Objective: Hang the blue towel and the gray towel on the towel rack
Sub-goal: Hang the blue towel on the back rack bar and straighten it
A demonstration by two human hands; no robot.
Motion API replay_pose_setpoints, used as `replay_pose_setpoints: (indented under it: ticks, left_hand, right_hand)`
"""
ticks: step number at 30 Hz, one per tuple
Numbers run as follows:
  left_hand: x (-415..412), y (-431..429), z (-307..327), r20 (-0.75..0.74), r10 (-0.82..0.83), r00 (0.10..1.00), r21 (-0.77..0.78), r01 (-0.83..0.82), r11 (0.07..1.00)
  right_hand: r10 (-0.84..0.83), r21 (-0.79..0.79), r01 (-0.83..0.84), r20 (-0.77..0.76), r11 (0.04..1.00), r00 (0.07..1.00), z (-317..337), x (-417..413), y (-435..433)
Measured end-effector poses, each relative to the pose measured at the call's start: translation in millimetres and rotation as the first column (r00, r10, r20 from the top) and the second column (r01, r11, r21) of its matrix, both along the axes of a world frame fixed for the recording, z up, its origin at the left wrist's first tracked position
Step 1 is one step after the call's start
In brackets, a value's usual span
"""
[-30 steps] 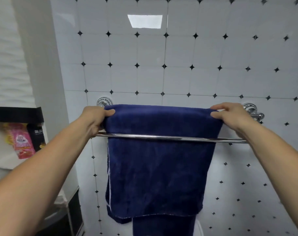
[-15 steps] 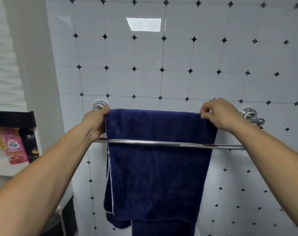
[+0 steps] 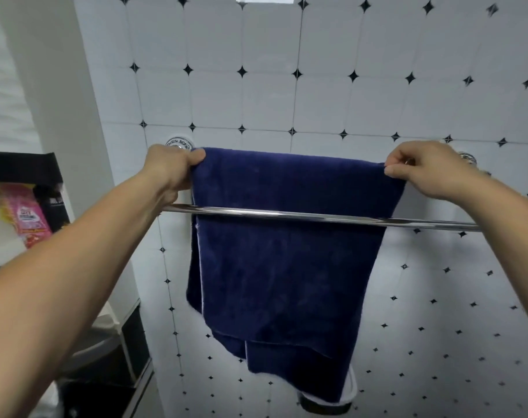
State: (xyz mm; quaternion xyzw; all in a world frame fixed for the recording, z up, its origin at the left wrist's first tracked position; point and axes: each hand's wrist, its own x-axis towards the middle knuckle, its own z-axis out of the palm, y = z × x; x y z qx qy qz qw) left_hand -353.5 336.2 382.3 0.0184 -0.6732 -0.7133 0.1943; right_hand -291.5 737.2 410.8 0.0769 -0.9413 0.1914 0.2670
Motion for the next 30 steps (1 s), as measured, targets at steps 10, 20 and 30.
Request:
replay_pose_setpoints:
  ticks: [10, 20, 30]
  left_hand:
    - [5.5, -9.2, -15.6, -0.014, -0.078, 0.997, -0.209, 0.074, 0.975]
    - [4.5, -15.7, -12.2, -0.063, -0.027, 0.998, -0.242, 0.011, 0.97]
    - [1.8, -14.6, -12.9, -0.072, -0.02, 0.997, -0.27, 0.0, 0.963]
  right_hand:
    - [-0.18, -0.185, 0.172, -0.03, 0.968, 0.983, -12.5, 5.9, -15.5]
    - [-0.01, -0.635, 0.183, 0.266, 0.751, 0.964, -27.0, -0.4, -11.2]
    - [0.008, -0.488, 0.185, 0.367, 0.853, 0.93, -28.8, 5.2, -5.3]
